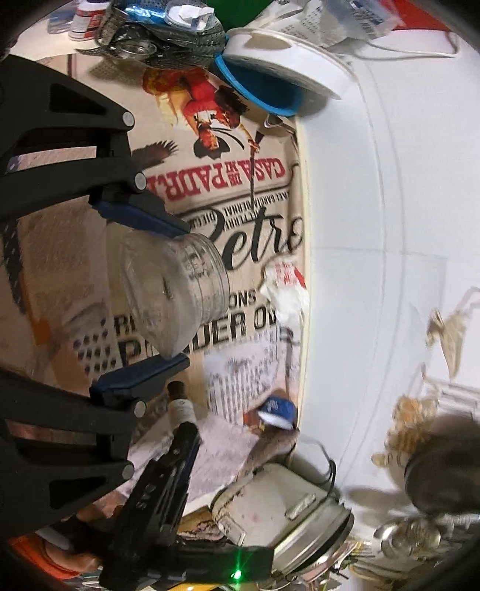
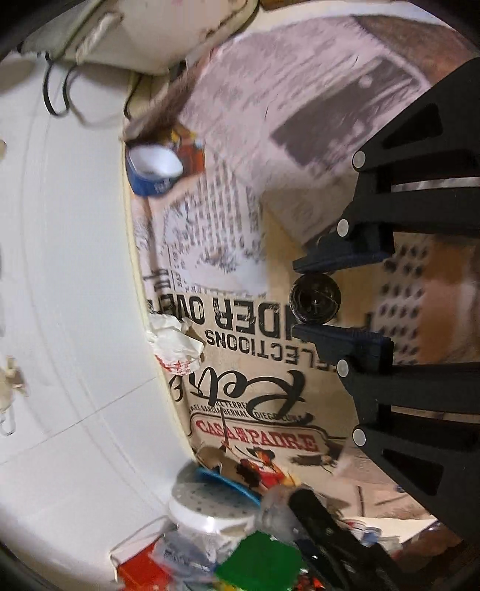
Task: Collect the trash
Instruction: 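Grasp the small brown bottle with the right gripper while the left gripper holds the jar, then carry the glass jar and brown bottle down over the white bucket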
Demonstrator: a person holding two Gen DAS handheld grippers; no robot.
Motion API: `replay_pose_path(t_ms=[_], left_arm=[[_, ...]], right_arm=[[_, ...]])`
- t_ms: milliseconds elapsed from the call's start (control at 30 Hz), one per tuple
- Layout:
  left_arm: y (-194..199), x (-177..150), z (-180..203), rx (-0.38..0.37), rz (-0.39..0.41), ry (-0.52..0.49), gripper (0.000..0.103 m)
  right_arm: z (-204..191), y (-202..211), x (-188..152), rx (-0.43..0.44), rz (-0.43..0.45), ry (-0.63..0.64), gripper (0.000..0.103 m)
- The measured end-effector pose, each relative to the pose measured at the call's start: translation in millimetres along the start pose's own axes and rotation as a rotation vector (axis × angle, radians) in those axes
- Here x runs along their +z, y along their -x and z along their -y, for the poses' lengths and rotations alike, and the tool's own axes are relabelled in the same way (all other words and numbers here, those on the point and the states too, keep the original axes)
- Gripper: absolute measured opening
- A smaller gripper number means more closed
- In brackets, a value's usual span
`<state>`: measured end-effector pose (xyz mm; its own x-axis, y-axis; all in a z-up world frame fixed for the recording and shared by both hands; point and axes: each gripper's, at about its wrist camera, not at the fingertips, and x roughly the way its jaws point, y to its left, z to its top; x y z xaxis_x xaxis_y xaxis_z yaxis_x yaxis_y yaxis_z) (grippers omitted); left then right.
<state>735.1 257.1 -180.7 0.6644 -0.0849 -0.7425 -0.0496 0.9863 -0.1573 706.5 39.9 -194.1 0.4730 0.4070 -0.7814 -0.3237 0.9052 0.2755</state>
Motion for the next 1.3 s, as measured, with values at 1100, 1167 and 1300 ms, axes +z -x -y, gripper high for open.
replay_pose_path(t_ms=[1100,1167,1300], left_arm=[[194,-205,159,-0.019,0.046,0.022,0.063],[204,-224,155,-0.032,0.027,0.005,0.063],[224,-267,148,-0.03,-0.008,-0.031,0.063]], right_arm=[[38,242,-197,0.085,0.116,0.077,0.025],[30,244,-215,0.073,0.112,0.056,0.025],[15,245,-257,0.071,0.084,0.026,0.025]])
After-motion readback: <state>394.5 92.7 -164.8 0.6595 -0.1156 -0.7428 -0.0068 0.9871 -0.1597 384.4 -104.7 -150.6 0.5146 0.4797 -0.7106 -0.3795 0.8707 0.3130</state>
